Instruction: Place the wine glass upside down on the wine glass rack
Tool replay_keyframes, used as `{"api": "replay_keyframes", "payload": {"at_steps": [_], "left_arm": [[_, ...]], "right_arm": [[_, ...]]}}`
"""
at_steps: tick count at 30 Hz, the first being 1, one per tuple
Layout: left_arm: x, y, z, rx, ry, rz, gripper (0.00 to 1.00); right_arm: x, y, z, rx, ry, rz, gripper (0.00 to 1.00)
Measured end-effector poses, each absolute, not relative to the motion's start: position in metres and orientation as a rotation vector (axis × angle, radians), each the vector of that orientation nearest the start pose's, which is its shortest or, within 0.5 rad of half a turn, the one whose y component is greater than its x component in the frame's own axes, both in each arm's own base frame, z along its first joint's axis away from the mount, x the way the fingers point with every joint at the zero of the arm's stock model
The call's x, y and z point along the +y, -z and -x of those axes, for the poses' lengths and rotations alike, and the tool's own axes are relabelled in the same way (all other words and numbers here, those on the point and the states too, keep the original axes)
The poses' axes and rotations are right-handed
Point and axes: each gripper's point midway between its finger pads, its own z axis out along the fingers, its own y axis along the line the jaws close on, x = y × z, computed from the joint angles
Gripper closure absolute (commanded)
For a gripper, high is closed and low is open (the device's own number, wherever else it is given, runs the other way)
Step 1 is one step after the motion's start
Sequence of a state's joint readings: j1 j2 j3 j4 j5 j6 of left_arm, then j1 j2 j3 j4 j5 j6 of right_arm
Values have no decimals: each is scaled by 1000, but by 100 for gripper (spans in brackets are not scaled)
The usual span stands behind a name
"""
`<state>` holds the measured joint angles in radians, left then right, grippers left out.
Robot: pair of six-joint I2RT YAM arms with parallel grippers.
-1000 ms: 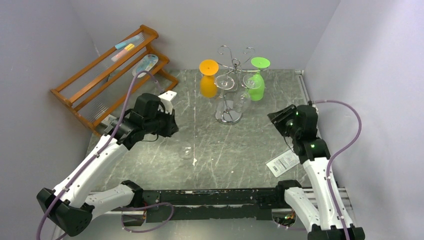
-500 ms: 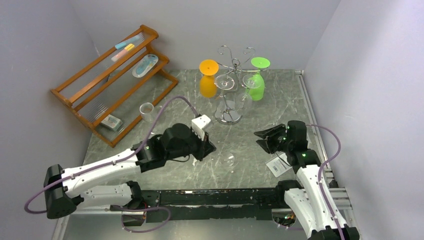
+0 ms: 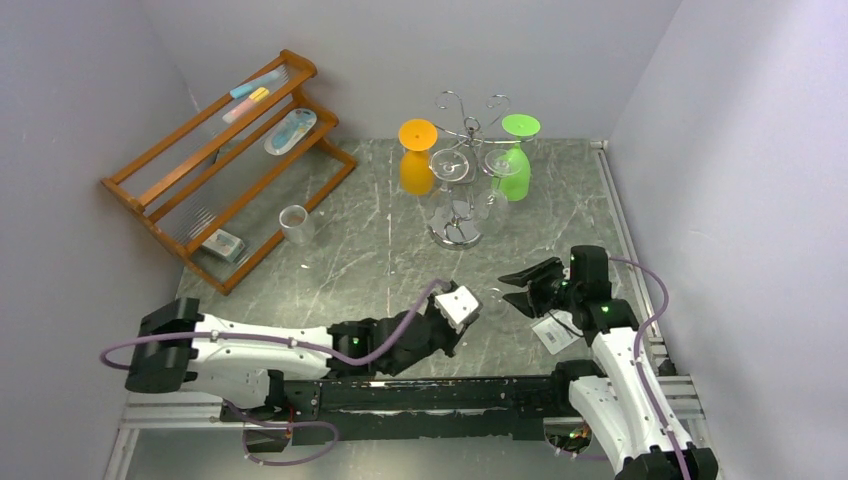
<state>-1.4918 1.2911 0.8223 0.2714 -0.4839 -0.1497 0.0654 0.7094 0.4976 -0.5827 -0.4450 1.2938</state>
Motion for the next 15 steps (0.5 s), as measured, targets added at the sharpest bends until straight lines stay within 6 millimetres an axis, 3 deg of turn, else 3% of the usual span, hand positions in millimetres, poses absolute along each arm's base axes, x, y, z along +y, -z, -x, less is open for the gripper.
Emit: {"api": "replay_keyframes", "payload": {"at_steps": [5,15], "left_arm": [[-413,-221,-116,1565,675,-782,95],[-424,-230,-123,1516,681,-696,95]], "right_arm": [[123,-130,-201,2270,-1083,-1280,51],[127,-130,-198,2287,-1103,-1283,50]]}}
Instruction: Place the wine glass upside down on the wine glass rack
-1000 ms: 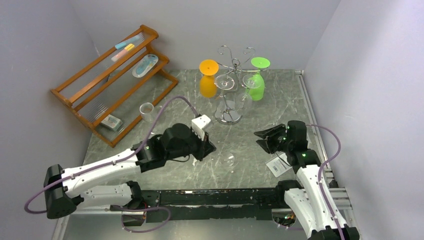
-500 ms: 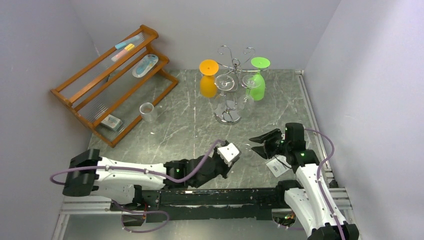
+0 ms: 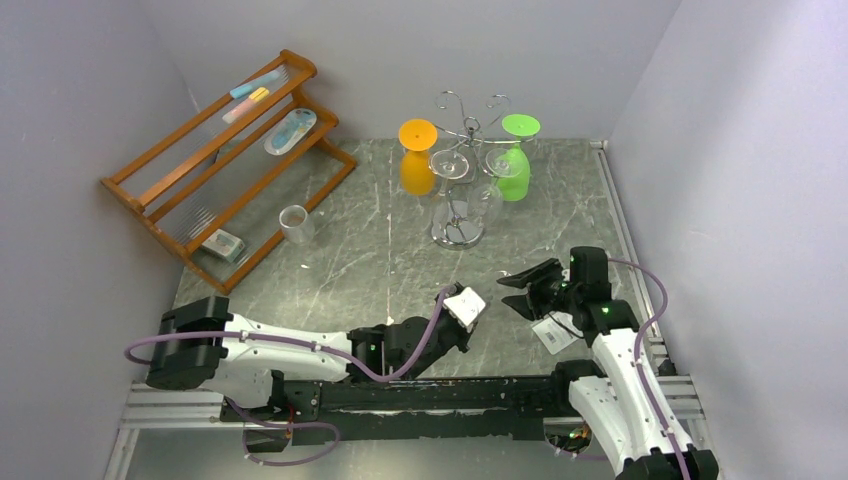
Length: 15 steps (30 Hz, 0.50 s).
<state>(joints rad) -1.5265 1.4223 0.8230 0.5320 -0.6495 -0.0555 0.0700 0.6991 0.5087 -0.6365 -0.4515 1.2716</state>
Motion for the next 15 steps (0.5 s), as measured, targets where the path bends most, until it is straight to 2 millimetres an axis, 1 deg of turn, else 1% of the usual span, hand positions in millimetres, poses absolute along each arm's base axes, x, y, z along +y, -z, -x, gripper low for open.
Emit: {"api": "replay_keyframes", "payload": {"at_steps": [5,11,15], "left_arm": [[-429,-232,-122,1505,706,-680,95],[-435,-230,-121,1495,724,-680,95],[-438,-230,-121,1485,724,-688,95]], "right_arm": [[130,-135,-206,2241,-1159,-1287,53],[133,-133,-208,2221,-1199,-1316,57],[134,-134,-210,2213,-1213,-1336,66]]}}
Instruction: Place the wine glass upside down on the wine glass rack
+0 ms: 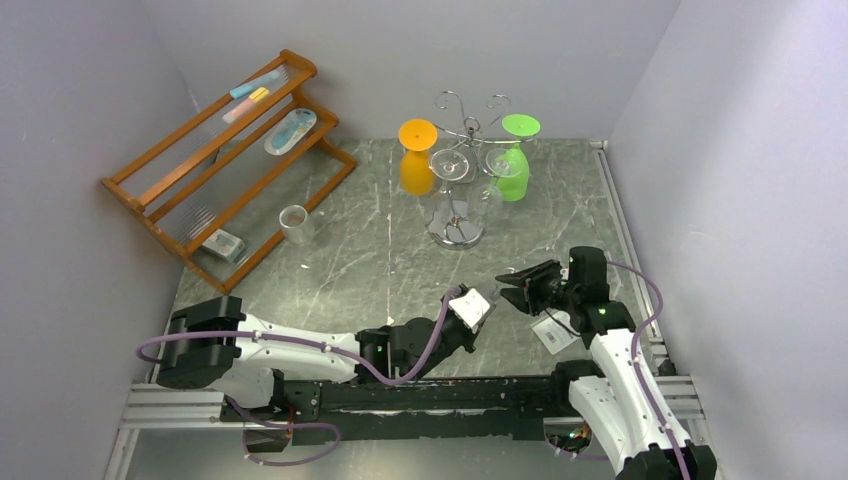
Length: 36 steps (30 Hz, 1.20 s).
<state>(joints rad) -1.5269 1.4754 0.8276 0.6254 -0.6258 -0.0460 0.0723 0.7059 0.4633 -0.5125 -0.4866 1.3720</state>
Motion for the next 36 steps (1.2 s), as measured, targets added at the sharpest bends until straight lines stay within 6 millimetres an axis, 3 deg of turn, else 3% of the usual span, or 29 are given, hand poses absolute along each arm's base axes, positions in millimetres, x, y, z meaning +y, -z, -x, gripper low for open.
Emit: {"api": "replay_keyframes", "payload": {"at_steps": [9,13,15,20,22,24,30,36], "left_arm": [[-439,-235,-121,1468,729,-682,95],[-439,-238,-121,1459,737,-672,92],[-441,-235,-120,1462,737,-681,82],[-442,-233,-118,1475,757,-679,37],[-441,-234,-115,1486,777,-677,25],[-437,-239,-113,1499,793,-673,19],[-418,-280,-104,1530,885,-648,13],[-400,-328,-97,1543,991,-629,12]], "right_arm": [[142,-137,-210,2195,-1315,-1417,71],[145,-140,-212,2189,-1356,-1449,100],[146,-141,-215,2172,-1371,-1488,100],[143,-141,-220,2169,-1334,-1457,100],[139,-144,-227,2161,-1289,-1415,100],[132,-150,-239,2142,-1223,-1350,100],[109,-175,-276,2038,-1031,-1100,100],[88,-193,-291,1940,-842,-814,100]]}}
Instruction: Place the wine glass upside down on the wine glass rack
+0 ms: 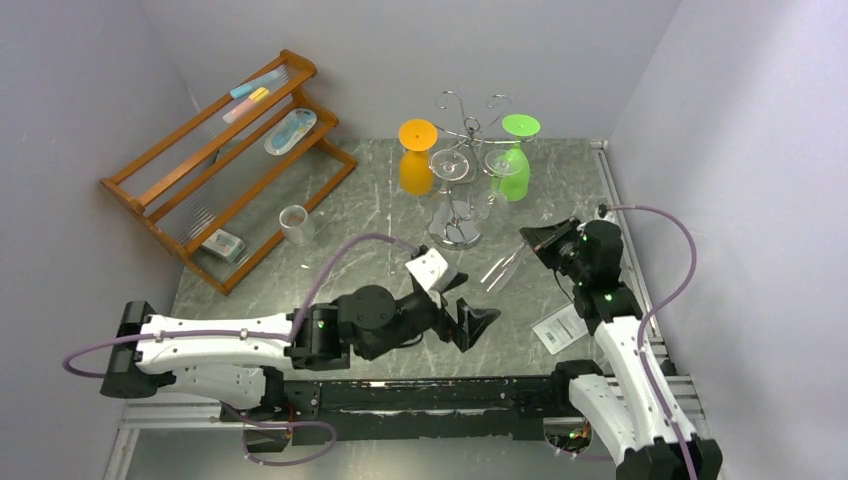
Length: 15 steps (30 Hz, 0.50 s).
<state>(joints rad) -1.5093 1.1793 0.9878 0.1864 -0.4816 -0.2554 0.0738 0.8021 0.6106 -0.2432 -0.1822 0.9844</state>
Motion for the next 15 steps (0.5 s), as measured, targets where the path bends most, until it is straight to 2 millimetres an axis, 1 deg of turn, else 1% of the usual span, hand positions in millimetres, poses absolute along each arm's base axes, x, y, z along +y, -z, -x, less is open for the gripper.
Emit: {"api": "replay_keyframes", "payload": {"at_steps": [2,4,7,8,10,13,15], "left_arm": [[-398,-342,-99,1547,1027,-627,11],[-396,-355,-103,1551,1061,-626,11],[-395,-371,-108,1559,1110,-637,11],[-394,-375,-109,1559,1126,-645,11],[-394,-381,-110,1553,1162,-658,11],[-395,-387,-110,1547,1208,-676,11],[-398,-388,-110,1554,1235,-680,11]], "right_arm": [[83,-213,-291,1865,-803,-684,100],[80,-236,-286,1775,-771,-552,100],[76,-272,-274,1620,-724,-378,100],[75,-281,-270,1584,-712,-341,100],[75,-303,-257,1494,-688,-245,100],[80,-323,-244,1417,-673,-127,100],[87,-328,-236,1396,-678,-45,100]]}}
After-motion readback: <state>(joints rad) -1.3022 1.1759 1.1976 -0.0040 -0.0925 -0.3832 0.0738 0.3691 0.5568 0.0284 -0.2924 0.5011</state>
